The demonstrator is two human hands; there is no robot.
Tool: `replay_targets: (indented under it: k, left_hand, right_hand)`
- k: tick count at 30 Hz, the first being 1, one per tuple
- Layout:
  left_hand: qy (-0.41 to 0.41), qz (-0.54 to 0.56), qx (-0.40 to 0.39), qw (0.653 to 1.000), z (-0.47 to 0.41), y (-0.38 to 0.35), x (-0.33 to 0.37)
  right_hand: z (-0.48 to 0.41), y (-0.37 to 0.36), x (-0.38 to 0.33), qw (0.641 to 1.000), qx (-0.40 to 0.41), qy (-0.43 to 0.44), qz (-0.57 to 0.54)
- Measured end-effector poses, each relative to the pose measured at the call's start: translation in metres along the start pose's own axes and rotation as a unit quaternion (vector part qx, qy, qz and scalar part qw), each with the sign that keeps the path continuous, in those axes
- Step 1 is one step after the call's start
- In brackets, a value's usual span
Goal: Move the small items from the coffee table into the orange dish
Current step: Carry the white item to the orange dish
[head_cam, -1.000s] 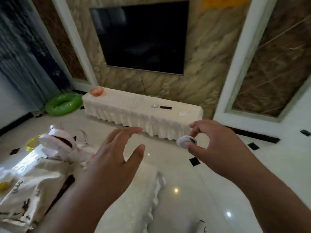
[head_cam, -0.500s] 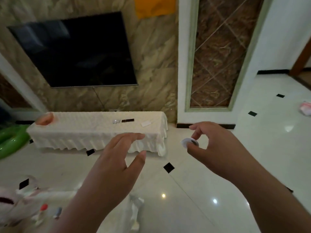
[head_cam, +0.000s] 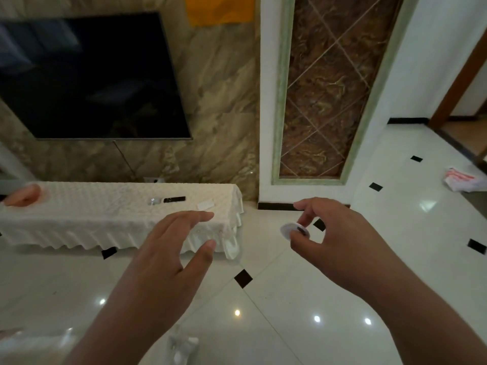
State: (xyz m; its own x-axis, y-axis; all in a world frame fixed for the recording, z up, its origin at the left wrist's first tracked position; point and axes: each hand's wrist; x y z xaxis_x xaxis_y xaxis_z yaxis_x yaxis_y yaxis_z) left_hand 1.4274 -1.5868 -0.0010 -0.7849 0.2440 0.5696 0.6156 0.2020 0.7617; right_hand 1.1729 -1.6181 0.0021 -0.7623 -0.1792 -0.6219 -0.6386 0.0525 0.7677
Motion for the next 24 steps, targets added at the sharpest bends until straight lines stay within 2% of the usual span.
replay_targets:
  k: [10, 18, 24]
  left_hand:
    - [0.035, 0.048, -0.003, 0.998, -0.094, -0.007, -0.073]
    - [0.066, 0.055, 0.008, 0.996, -0.191, 0.020, -0.174]
    - [0.100, 0.045, 0.031, 0.993, -0.223, 0.056, -0.231]
  right_hand:
    - [-0.108, -0.044, -0.020, 0.999, -0.013, 0.017, 0.044]
    - [-0.243, -0.101, -0.080, 0.994, -0.020, 0.062, 0.083]
    - [-0.312, -0.154, -0.129, 0.987, -0.042, 0.135, 0.077]
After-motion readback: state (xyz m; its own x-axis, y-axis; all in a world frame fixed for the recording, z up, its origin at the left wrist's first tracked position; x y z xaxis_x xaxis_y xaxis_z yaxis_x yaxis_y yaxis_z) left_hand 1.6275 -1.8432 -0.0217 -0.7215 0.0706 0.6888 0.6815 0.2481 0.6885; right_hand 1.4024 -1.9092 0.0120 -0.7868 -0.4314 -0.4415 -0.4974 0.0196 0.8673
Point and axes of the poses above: each hand's wrist, its own z-axis away from the middle knuckle, its own y-axis out of the back of the hand, x = y × z, and after that the axes turned 1 degree about y, right-handed
